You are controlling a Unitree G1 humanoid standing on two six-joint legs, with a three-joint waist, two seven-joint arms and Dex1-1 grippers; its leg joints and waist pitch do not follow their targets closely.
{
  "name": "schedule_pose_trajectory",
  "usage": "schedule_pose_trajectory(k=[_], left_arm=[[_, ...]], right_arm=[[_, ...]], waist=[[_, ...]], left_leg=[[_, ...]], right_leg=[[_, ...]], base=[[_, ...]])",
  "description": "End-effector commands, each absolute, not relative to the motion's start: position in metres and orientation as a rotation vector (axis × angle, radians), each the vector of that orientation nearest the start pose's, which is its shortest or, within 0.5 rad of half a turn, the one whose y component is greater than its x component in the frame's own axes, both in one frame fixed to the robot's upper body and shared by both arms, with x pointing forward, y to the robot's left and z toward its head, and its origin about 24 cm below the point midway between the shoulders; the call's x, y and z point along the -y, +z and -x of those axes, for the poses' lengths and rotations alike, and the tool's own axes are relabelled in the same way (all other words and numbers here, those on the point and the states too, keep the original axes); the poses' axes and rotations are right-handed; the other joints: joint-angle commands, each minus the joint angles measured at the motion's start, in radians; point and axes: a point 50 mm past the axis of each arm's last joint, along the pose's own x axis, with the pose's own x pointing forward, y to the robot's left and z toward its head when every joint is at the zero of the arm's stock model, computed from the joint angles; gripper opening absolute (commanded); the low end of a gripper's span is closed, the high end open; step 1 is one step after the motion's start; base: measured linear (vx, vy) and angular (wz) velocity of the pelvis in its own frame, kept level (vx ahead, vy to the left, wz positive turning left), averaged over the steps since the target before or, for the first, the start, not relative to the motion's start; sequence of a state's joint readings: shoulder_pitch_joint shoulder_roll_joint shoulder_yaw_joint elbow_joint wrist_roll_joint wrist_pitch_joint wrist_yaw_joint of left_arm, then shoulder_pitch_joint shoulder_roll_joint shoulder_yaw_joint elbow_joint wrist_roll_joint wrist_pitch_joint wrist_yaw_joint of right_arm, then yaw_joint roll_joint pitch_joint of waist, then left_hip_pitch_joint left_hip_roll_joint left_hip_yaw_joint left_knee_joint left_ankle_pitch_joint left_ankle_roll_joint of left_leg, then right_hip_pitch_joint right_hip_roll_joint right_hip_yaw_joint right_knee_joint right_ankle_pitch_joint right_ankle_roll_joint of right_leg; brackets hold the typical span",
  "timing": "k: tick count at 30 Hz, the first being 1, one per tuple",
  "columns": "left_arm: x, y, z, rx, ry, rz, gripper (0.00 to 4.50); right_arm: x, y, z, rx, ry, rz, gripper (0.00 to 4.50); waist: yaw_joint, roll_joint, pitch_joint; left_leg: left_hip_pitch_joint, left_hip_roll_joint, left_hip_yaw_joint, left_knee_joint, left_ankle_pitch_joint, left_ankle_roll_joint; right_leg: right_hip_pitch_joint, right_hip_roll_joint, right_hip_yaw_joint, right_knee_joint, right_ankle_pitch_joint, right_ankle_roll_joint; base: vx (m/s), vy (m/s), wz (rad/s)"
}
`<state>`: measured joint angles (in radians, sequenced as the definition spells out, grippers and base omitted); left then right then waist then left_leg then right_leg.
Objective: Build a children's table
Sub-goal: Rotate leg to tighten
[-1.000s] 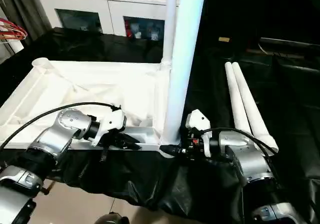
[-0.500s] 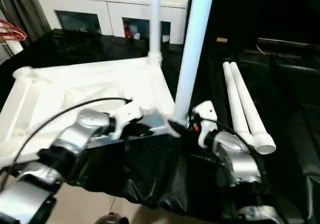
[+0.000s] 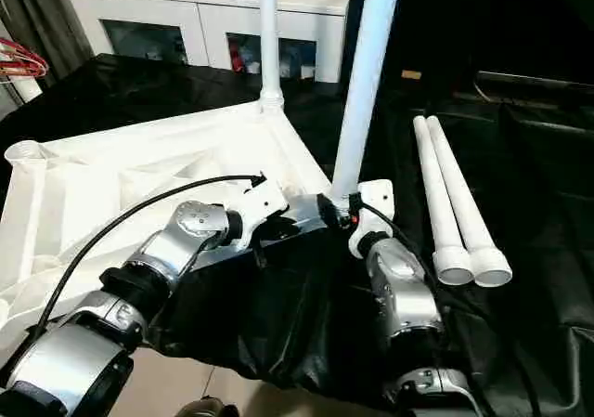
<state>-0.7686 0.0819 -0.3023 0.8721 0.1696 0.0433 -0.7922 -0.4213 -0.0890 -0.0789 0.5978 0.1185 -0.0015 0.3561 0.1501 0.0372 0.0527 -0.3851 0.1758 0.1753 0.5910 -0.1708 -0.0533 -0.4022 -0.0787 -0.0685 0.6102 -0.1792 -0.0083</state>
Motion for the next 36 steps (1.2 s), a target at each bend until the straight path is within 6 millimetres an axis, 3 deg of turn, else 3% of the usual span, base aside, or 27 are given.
schedule_pose_trajectory(k=[1,5,6,7,9,10,14,15,16,23,25,26,27,29,30,31,33,36], left_arm=[[-0.031,0.062,-0.344,-0.243,-1.144,-0.485,0.0],[-0.032,0.065,-0.347,-0.196,-1.115,-0.484,0.0],[-0.034,0.067,-0.348,-0.2,-1.103,-0.459,0.28],[-0.034,0.067,-0.349,-0.199,-1.104,-0.447,0.28],[-0.038,0.072,-0.349,-0.193,-1.114,-0.402,0.6],[-0.038,0.072,-0.349,-0.192,-1.114,-0.402,0.66],[-0.054,0.078,-0.354,-0.16,-1.055,-0.397,0.97],[-0.062,0.079,-0.354,-0.158,-1.043,-0.392,0.97],[-0.07,0.08,-0.354,-0.161,-1.04,-0.392,0.97],[-0.136,0.097,-0.358,-0.191,-0.814,-0.434,0.97],[-0.181,0.104,-0.357,-0.245,-0.644,-0.474,0.97],[-0.196,0.104,-0.354,-0.269,-0.605,-0.498,0.97],[-0.197,0.104,-0.354,-0.272,-0.6,-0.501,0.97],[-0.213,0.105,-0.349,-0.298,-0.556,-0.511,0.97],[-0.23,0.107,-0.343,-0.325,-0.489,-0.511,0.97],[-0.234,0.108,-0.342,-0.331,-0.474,-0.511,0.97],[-0.26,0.11,-0.335,-0.385,-0.383,-0.551,0.97],[-0.274,0.109,-0.329,-0.437,-0.333,-0.59,0.81]], right_arm=[[0.134,0.02,-0.322,-0.186,0.378,-0.063,4.01],[0.152,0.031,-0.318,-0.144,0.382,-0.045,4.12],[0.158,0.033,-0.315,-0.138,0.392,-0.038,4.18],[0.161,0.034,-0.313,-0.135,0.4,-0.034,4.18],[0.176,0.04,-0.301,-0.132,0.45,-0.008,4.21],[0.176,0.04,-0.301,-0.132,0.452,-0.008,4.21],[0.195,0.045,-0.29,-0.125,0.47,0.011,4.21],[0.199,0.047,-0.288,-0.124,0.469,0.008,4.21],[0.203,0.05,-0.285,-0.125,0.471,0.002,4.21],[0.193,0.052,-0.268,-0.194,0.666,0.007,4.21],[0.179,0.049,-0.262,-0.234,0.753,0.02,4.21],[0.175,0.048,-0.262,-0.24,0.767,0.011,4.21],[0.174,0.048,-0.262,-0.24,0.769,0.01,4.21],[0.168,0.048,-0.262,-0.248,0.781,-0.001,4.21],[0.161,0.046,-0.264,-0.261,0.803,0.003,4.21],[0.159,0.046,-0.264,-0.264,0.807,0.003,4.21],[0.151,0.041,-0.269,-0.305,0.8,0.025,4.21],[0.147,0.035,-0.272,-0.363,0.769,0.038,4.03]], waist=[[-0.003,-0.012,-0.065],[0.002,-0.017,-0.066],[0.008,-0.017,-0.066],[0.011,-0.019,-0.067],[0.019,-0.013,-0.068],[0.022,-0.017,-0.072],[0.016,-0.014,-0.069],[0.014,-0.003,-0.068],[0.009,-0.011,-0.067],[-0.005,-0.004,-0.064],[-0.008,-0.007,-0.061],[-0.012,-0.021,-0.058],[-0.015,-0.01,-0.057],[-0.014,-0.014,-0.055],[-0.013,-0.009,-0.055],[-0.013,-0.024,-0.055],[-0.01,-0.014,-0.055],[-0.006,-0.014,-0.054]], left_leg=[[0.021,0.054,-0.023,-0.079,-0.28,0.029],[0.018,0.055,-0.022,-0.078,-0.256,0.042],[0.02,0.056,-0.02,-0.075,-0.251,0.052],[0.015,0.055,-0.021,-0.075,-0.229,0.062],[0.013,0.056,-0.022,-0.073,-0.209,0.075],[0.01,0.059,-0.023,-0.071,-0.196,0.085],[0.007,0.056,-0.024,-0.072,-0.222,0.086],[0.007,0.056,-0.025,-0.072,-0.228,0.083],[0.007,0.055,-0.025,-0.074,-0.236,0.08],[0.013,0.057,-0.024,-0.078,-0.264,0.063],[0.013,0.059,-0.029,-0.082,-0.288,0.047],[0.007,0.057,-0.028,-0.085,-0.284,0.049],[0.007,0.054,-0.03,-0.087,-0.293,0.039],[0.021,0.057,-0.028,-0.086,-0.315,0.023],[0.019,0.06,-0.03,-0.089,-0.322,0.016],[0.019,0.061,-0.028,-0.09,-0.32,0.014],[0.02,0.059,-0.031,-0.093,-0.327,0.001],[0.029,0.06,-0.03,-0.094,-0.347,-0.021]], right_leg=[[0.038,-0.087,0.049,-0.095,-0.323,-0.168],[0.042,-0.087,0.049,-0.09,-0.296,-0.17],[0.039,-0.086,0.051,-0.092,-0.284,-0.169],[0.046,-0.087,0.051,-0.087,-0.263,-0.169],[0.047,-0.086,0.049,-0.084,-0.24,-0.171],[0.049,-0.087,0.049,-0.077,-0.192,-0.184],[0.051,-0.086,0.046,-0.08,-0.204,-0.189],[0.05,-0.086,0.046,-0.08,-0.21,-0.191],[0.052,-0.084,0.045,-0.082,-0.22,-0.188],[0.044,-0.079,0.045,-0.087,-0.299,-0.174],[0.042,-0.08,0.044,-0.084,-0.333,-0.164],[0.044,-0.077,0.044,-0.086,-0.338,-0.156],[0.041,-0.078,0.044,-0.087,-0.371,-0.143],[0.028,-0.079,0.049,-0.094,-0.405,-0.141],[0.028,-0.08,0.05,-0.091,-0.397,-0.146],[0.028,-0.077,0.05,-0.089,-0.384,-0.149],[0.023,-0.077,0.052,-0.083,-0.364,-0.155],[0.019,-0.075,0.053,-0.082,-0.323,-0.162]], base=[[0.0,0.0,0.0],[0.0,0.0,0.0],[0.0,0.0,0.0],[0.0,0.0,0.0],[0.0,0.0,0.0],[0.0,0.0,0.0],[0.0,0.0,0.0],[0.0,0.0,0.0],[0.0,0.0,0.0],[0.0,0.0,0.0],[0.0,0.0,0.0],[0.0,0.0,0.0],[0.0,0.0,0.0],[0.0,0.0,0.0],[0.0,0.0,0.0],[0.0,0.0,0.0],[0.0,0.0,0.0],[0.0,0.0,0.0]])
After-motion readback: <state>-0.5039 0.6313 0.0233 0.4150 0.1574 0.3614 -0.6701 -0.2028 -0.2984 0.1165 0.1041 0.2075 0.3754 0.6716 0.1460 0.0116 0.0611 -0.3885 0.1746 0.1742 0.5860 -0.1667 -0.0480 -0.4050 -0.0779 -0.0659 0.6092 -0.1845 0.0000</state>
